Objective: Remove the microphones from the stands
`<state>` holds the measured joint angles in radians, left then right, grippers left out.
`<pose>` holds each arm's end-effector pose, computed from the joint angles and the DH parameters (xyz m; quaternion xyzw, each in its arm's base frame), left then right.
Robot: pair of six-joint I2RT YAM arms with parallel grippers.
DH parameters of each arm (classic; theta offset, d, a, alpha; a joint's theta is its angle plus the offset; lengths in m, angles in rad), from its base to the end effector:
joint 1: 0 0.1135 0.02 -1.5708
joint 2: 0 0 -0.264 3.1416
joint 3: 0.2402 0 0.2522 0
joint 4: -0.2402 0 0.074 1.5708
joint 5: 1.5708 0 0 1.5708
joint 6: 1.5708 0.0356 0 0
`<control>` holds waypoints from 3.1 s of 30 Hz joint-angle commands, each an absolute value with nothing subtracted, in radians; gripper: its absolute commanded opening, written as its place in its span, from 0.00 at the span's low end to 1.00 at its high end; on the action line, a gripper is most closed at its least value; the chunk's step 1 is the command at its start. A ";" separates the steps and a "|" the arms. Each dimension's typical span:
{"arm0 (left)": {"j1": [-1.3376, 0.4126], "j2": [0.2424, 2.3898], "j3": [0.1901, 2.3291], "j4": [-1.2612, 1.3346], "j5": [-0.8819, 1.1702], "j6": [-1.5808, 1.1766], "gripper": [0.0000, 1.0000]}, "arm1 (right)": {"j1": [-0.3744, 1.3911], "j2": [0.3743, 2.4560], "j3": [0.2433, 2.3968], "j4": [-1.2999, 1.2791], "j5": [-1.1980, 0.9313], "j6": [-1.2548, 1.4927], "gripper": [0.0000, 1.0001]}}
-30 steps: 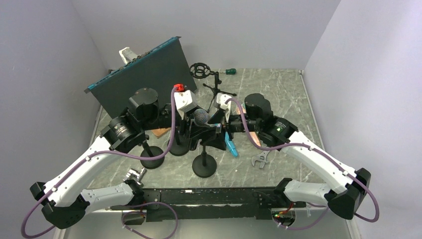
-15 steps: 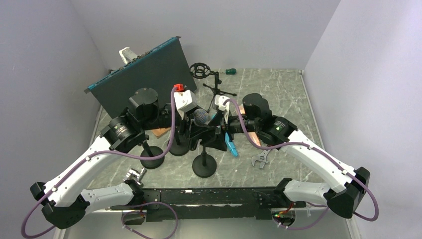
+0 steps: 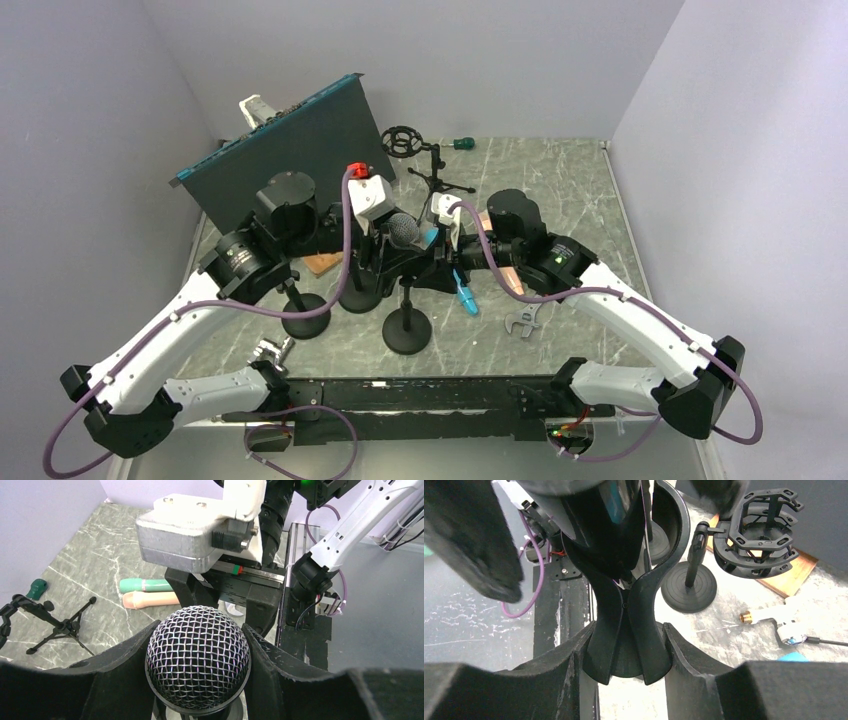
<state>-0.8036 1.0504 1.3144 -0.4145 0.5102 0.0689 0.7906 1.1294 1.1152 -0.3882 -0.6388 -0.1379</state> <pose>0.1356 -0.1657 0.4486 0.4591 0.5955 -0.4051 0.5200 0.1589 0.1908 0.3685 -0.5094 0.6306 0.4160 0.4120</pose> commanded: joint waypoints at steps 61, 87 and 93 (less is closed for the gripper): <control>-0.808 0.802 1.248 -0.209 0.522 -0.441 0.00 | 0.792 0.869 1.022 -0.178 -0.550 0.272 1.00; -0.831 1.117 1.205 0.182 0.622 -0.708 0.00 | 0.809 0.784 0.799 0.094 -0.711 0.488 0.49; -0.831 1.133 1.282 0.029 0.601 -0.618 0.36 | 0.810 0.738 0.835 -0.115 -0.457 0.377 0.04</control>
<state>-0.8272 1.1400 1.1961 0.0990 0.6224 -0.6731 0.8104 0.7807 0.7895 0.0025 -0.6605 0.4690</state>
